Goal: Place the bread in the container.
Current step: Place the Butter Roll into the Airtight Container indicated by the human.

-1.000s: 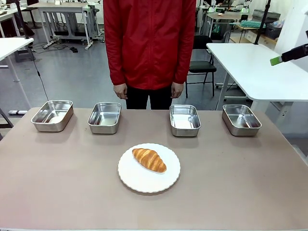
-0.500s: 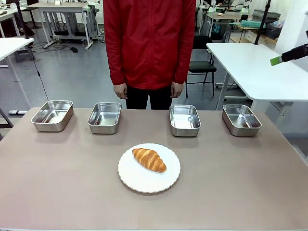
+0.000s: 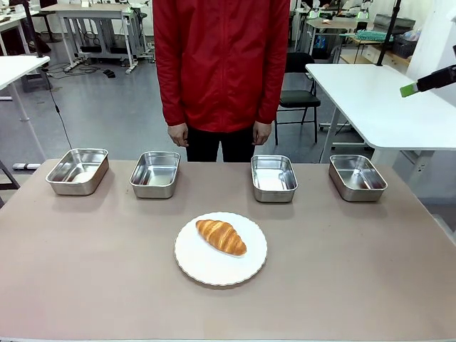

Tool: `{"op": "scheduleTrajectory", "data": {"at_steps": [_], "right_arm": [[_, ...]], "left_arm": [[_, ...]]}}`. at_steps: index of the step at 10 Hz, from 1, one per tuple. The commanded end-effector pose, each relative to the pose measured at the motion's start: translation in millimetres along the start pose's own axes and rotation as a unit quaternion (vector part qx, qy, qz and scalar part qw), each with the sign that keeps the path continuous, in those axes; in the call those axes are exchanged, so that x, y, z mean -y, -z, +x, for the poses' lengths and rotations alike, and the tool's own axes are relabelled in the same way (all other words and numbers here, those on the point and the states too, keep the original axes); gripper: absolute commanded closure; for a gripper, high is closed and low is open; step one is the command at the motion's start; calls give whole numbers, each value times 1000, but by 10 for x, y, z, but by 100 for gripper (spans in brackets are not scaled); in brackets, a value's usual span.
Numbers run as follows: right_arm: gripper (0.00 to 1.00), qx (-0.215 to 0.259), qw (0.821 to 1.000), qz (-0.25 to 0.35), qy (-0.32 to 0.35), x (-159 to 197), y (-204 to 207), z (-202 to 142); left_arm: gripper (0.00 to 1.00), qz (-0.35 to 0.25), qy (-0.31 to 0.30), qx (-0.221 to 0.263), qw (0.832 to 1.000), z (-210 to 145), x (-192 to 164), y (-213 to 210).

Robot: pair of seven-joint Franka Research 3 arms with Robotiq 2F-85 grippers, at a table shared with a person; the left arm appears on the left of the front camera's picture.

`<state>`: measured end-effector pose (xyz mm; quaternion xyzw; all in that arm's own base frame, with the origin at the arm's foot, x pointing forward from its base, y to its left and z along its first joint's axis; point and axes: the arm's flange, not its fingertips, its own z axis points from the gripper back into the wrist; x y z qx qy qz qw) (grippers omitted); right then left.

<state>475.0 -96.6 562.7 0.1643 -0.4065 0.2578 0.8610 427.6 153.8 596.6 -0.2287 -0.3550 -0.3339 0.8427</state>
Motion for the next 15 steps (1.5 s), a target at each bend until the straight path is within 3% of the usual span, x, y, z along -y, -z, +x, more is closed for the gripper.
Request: {"op": "scheduleTrajectory", "data": {"at_steps": [1, 15], "right_arm": [[0, 6, 1000, 4, 0, -2, -10, -4], [0, 6, 1000, 4, 0, -2, -10, -4]], "left_arm": [[0, -3, 9, 1, 1000, 0, 10, -6], [0, -3, 9, 1, 1000, 0, 10, -6]]}}
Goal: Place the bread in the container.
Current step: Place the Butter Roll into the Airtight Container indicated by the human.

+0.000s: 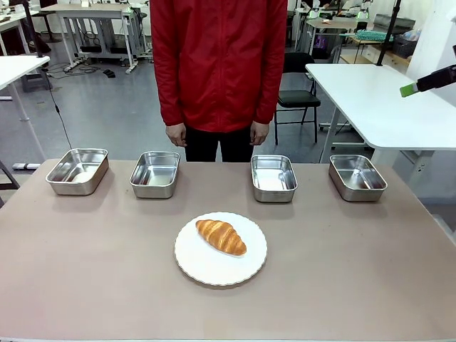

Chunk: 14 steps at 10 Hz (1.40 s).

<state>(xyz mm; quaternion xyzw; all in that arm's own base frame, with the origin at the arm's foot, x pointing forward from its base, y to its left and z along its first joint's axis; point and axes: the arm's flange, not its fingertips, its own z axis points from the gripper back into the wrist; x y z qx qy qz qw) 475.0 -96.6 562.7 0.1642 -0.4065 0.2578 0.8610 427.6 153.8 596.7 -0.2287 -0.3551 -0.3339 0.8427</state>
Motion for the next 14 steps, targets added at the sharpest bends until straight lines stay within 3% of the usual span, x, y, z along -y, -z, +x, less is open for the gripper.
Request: {"op": "scheduleTrajectory", "data": {"at_steps": [1, 14], "right_arm": [[0, 6, 1000, 4, 0, -2, -10, -4], [0, 6, 1000, 4, 0, -2, -10, -4]], "left_arm": [[0, -3, 9, 1, 1000, 0, 10, -6], [0, -3, 9, 1, 1000, 0, 10, -6]]}}
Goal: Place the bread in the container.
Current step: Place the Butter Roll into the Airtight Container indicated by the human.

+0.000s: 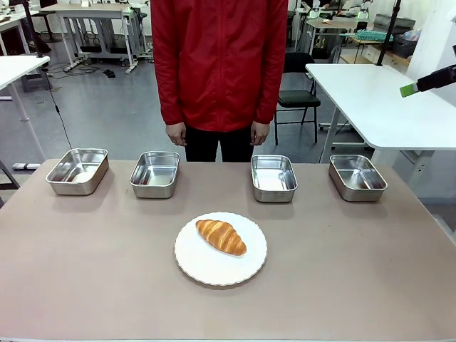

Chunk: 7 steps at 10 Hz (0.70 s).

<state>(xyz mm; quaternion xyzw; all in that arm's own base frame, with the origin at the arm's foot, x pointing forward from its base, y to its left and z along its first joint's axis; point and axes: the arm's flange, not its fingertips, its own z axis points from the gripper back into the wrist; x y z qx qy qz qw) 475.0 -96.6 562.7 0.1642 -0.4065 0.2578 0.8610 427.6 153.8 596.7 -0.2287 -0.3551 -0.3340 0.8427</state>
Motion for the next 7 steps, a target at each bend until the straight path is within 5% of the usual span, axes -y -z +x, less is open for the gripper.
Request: {"op": "scheduleTrajectory", "data": {"at_steps": [1, 7], "right_arm": [[0, 6, 1000, 4, 0, -2, -10, -4], [0, 6, 1000, 4, 0, -2, -10, -4]], "left_arm": [[0, -3, 9, 1, 1000, 0, 10, -6], [0, -3, 9, 1, 1000, 0, 10, -6]]}}
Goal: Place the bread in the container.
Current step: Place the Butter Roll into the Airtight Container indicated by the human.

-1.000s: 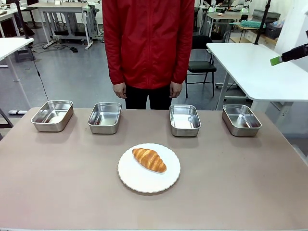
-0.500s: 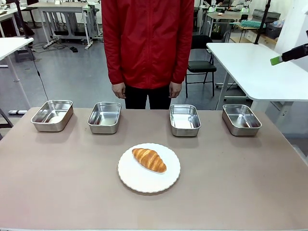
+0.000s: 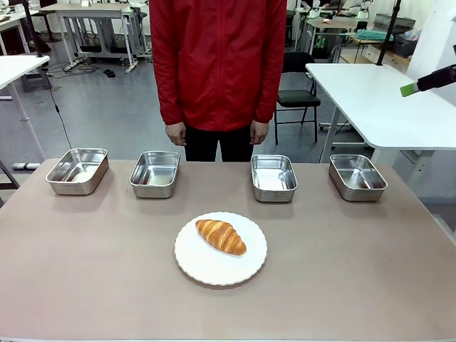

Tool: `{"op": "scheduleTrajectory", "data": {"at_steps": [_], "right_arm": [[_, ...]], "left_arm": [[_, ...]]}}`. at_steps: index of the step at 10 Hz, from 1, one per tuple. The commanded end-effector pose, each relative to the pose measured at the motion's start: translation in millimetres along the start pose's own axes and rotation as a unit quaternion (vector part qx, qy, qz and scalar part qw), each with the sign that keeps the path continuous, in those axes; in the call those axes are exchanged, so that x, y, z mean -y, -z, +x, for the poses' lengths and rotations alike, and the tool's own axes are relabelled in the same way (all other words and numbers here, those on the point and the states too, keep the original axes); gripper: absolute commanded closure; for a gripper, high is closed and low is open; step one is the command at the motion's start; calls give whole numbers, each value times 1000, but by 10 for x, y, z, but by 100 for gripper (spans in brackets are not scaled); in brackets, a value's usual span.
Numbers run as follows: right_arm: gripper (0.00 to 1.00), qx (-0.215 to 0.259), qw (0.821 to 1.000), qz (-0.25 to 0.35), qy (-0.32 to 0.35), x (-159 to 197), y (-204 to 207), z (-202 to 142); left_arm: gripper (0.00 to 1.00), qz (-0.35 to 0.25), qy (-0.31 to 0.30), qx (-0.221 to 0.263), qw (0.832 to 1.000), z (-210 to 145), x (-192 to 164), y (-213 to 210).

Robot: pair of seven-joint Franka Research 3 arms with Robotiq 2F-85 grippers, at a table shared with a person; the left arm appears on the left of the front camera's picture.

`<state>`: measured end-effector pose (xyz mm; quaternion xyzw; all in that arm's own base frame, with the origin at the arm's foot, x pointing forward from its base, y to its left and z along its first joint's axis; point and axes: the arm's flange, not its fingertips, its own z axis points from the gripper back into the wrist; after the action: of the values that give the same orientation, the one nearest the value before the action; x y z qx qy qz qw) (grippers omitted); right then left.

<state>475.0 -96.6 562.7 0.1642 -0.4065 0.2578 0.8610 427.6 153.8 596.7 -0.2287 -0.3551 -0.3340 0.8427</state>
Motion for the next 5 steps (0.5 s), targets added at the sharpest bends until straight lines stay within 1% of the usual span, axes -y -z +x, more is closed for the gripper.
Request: {"op": "scheduleTrajectory", "data": {"at_steps": [1, 5], "right_arm": [[0, 6, 1000, 4, 0, -2, -10, -4], [0, 6, 1000, 4, 0, -2, -10, -4]], "left_arm": [[0, -3, 9, 1, 1000, 0, 10, -6], [0, -3, 9, 1, 1000, 0, 10, -6]]}}
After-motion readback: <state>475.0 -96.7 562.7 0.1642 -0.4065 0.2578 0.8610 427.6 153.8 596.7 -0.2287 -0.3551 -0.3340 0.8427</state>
